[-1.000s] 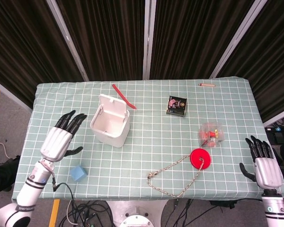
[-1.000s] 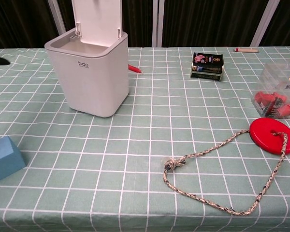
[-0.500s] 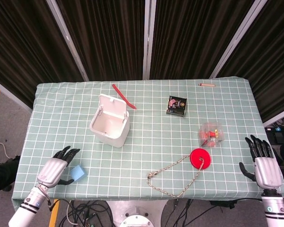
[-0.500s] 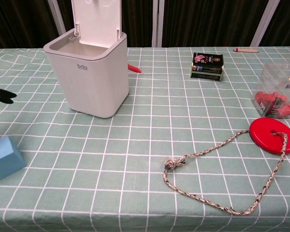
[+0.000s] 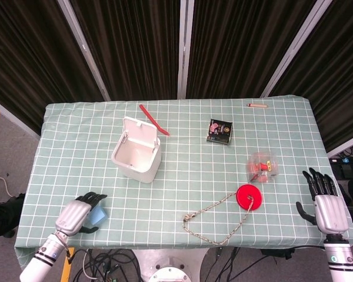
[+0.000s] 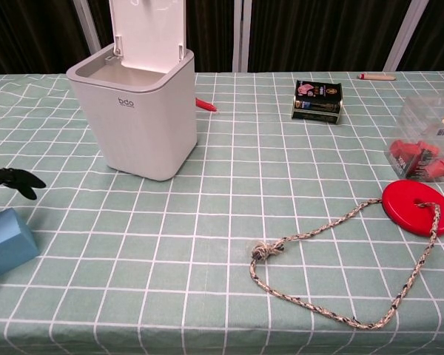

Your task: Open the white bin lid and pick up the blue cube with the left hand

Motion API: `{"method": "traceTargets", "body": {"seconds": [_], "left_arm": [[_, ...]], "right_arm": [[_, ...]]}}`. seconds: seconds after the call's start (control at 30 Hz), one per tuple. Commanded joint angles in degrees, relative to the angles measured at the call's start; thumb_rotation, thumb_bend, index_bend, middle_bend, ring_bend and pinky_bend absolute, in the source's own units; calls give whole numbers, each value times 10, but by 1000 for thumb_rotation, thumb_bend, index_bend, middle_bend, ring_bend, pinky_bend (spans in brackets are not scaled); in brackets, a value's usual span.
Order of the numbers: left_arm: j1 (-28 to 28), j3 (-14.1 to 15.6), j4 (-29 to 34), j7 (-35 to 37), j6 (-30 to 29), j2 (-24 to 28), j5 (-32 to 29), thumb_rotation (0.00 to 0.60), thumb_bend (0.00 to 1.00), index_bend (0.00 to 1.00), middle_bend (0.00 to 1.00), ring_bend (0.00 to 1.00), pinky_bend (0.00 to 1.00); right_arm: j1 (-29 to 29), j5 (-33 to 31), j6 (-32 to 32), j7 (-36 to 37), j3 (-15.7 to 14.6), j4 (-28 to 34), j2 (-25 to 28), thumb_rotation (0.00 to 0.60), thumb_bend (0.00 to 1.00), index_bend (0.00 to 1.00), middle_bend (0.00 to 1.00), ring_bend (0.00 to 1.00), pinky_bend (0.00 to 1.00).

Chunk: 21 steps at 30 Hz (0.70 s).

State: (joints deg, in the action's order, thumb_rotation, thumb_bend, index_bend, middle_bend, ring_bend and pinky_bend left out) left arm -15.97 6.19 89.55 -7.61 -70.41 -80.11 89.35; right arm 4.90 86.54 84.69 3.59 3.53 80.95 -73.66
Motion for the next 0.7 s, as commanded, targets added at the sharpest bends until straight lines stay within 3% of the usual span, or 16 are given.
{"method": "traceTargets", "body": {"seconds": [0.03,0.3,0.43,0.7], "left_arm": [[-2,-4,-13,5,3,-10,2,600,63,275,324,264,471],[5,-15,-23,13,-27,-27,13,600,179,445,492,439,654],[8,-23,-11,0,-37,-21,9,600,296,477,522,468,680],[6,-61,57,-25,-91,41,24,600,311,496,542,490,704]], "right_arm": [[0,0,-1,-1,0,2,1,600,264,0,0,0,0],[0,-2,-2,-2,0,5,4,600,264,0,0,0,0],[2,-2,-5,-3,0,5,4,600,264,0,0,0,0],[1,-3,-1,-2,1,5,5,600,264,0,0,0,0]]}}
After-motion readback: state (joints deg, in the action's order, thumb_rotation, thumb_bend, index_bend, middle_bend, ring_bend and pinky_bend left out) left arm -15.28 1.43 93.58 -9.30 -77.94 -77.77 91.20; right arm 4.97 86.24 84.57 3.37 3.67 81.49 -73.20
